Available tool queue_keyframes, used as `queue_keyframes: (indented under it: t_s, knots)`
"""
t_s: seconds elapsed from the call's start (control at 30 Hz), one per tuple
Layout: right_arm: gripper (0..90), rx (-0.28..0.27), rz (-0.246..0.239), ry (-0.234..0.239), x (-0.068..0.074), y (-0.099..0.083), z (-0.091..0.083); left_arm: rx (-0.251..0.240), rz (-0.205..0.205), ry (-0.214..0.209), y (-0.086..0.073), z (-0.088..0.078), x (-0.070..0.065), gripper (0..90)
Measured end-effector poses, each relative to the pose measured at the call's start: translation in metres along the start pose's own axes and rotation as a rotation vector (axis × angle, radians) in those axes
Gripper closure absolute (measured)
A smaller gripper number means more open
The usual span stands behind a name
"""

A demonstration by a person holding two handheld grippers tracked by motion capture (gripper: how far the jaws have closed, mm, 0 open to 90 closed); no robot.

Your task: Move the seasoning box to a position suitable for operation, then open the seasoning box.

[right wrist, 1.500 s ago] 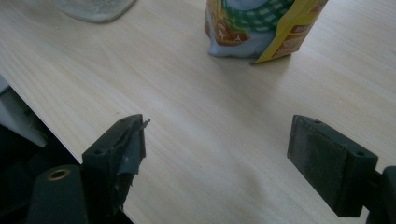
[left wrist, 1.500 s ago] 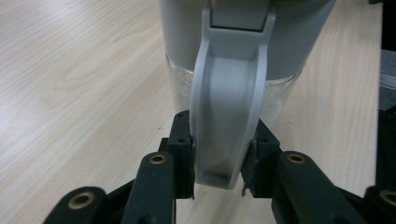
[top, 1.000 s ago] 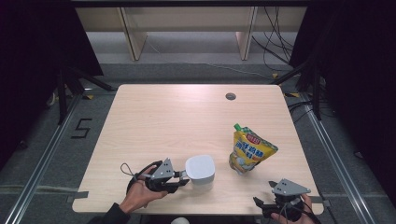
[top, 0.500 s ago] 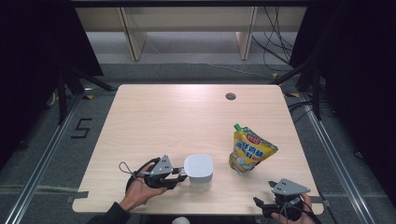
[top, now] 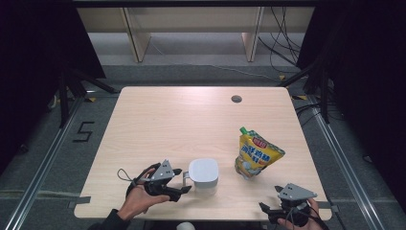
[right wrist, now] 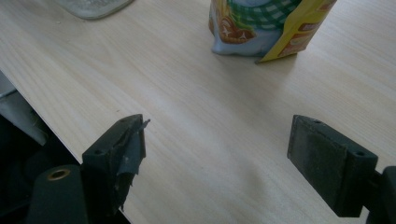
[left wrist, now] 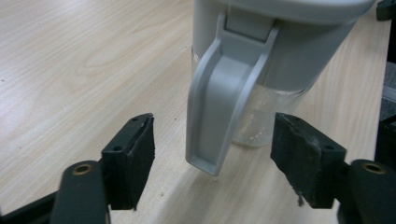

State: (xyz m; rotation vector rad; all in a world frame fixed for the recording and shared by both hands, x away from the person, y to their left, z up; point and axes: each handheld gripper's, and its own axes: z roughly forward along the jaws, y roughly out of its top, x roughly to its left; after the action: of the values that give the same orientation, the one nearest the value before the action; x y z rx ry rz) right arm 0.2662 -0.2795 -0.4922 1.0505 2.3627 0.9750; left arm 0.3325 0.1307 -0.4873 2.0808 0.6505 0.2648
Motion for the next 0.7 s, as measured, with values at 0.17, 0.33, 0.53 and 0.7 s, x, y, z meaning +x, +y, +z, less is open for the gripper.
queue_keyframes:
  t_s: [0.17,0.33,0.53,0.7]
  knots:
    - [20.3,0.001,0.002,0.008,-0.001,0.000,0.001,-0.017,-0.012,-0.002,0.009,-0.012,-0.008,26.7]
    - [20.3,0.003,0.003,0.003,-0.002,-0.001,0.000,-0.025,-0.013,0.002,0.019,-0.018,-0.017,25.9]
    - [19.4,-0.013,-0.011,0.035,0.004,0.004,0.002,-0.038,-0.032,0.020,0.026,-0.027,-0.023,25.3]
    - [16.8,-0.043,-0.023,0.066,0.006,0.006,0.003,-0.083,-0.055,0.017,0.032,-0.035,-0.025,25.9]
